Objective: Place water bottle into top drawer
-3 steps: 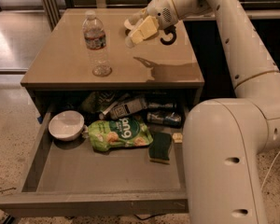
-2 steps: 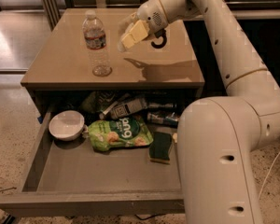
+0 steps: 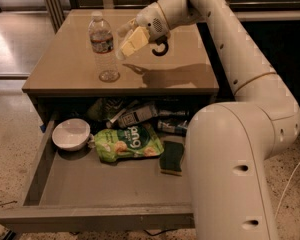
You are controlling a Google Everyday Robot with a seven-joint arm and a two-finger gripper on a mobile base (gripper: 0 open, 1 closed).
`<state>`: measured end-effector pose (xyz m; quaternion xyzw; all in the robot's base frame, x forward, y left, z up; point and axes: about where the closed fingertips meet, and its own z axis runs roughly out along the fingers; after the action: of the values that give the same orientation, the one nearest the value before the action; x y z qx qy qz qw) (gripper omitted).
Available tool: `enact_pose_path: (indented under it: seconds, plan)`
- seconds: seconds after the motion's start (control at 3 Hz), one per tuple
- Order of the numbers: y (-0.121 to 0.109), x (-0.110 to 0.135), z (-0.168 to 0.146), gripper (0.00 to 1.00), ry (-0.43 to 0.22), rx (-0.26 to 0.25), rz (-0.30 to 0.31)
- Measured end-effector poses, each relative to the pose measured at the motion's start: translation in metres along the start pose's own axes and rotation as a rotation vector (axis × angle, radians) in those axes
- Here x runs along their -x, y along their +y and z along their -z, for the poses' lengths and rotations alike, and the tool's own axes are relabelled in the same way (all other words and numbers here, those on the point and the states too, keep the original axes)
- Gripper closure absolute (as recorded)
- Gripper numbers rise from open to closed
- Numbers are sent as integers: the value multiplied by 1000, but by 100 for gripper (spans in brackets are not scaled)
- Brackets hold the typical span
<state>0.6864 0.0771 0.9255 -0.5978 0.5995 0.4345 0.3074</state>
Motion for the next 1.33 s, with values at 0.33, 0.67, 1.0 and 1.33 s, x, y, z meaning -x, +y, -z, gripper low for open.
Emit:
enact_pose_path:
  seconds: [0.33,0.67,1.0,1.33]
  plan:
    - [-5,7,-13,0,-30,17,3]
    - [-9,24,-42,0,-58,70,21]
    - [-9,24,-42,3,-58,70,21]
    - [-9,24,-42,27,-58,70,21]
